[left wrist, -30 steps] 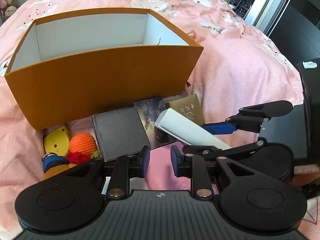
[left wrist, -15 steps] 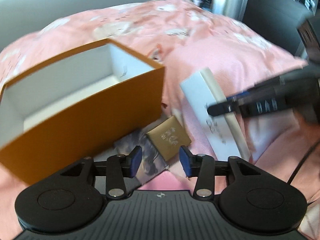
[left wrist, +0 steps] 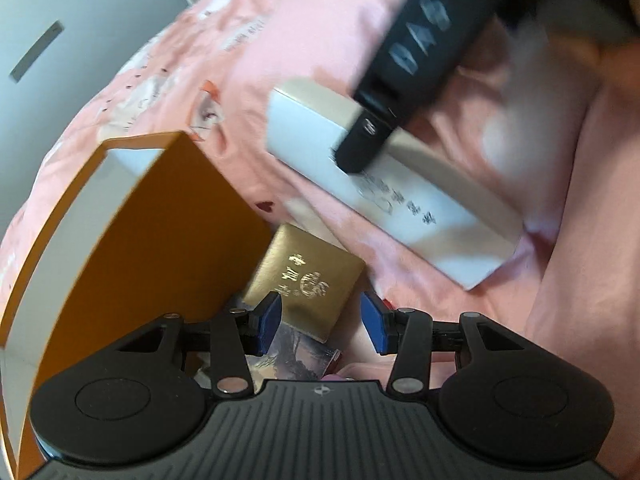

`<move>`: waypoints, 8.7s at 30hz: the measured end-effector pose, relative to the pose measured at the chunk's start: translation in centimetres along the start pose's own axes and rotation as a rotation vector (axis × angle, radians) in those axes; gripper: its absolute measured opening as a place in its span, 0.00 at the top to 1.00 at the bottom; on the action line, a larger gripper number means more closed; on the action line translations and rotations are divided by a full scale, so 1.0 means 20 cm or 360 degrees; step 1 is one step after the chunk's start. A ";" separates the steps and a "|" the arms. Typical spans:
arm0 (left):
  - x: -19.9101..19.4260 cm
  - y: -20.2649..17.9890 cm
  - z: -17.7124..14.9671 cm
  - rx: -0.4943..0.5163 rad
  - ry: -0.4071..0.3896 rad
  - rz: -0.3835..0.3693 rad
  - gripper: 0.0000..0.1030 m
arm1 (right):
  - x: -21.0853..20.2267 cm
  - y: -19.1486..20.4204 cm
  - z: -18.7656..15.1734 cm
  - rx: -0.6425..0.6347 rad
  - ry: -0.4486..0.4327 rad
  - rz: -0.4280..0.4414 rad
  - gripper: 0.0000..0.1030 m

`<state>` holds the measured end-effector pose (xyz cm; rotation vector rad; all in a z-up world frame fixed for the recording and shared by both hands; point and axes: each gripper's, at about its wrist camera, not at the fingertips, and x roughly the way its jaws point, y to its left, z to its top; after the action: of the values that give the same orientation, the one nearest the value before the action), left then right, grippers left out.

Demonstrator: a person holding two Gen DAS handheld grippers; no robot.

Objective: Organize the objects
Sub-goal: 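Grasp the small gold box with the left gripper while the right lifts the white case, then carry both items over the orange box while the right gripper releases the white case inside, then lower the gold box into the orange box beside the case and open the left gripper, then move both grippers back from the orange box to the toy pile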

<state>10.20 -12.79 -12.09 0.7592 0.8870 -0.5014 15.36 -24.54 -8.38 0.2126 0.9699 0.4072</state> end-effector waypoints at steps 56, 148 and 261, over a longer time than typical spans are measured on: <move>-0.72 0.60 -0.02 -0.0733 -0.0565 0.0201 0.47 | -0.34 0.27 0.42 -0.0149 -0.0199 0.0208 0.70; 0.09 1.23 -0.21 -0.0654 0.0201 -0.0528 0.52 | 0.83 0.65 0.90 -0.0881 0.0455 0.0057 0.91; -0.69 0.61 -1.04 -0.1581 0.0124 -0.0140 0.68 | 0.33 1.29 -0.36 -0.0988 0.0513 0.0094 0.31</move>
<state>0.47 12.06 -4.40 -0.1707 1.0954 -0.0608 6.43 1.53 -8.17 -0.3993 1.1053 0.7915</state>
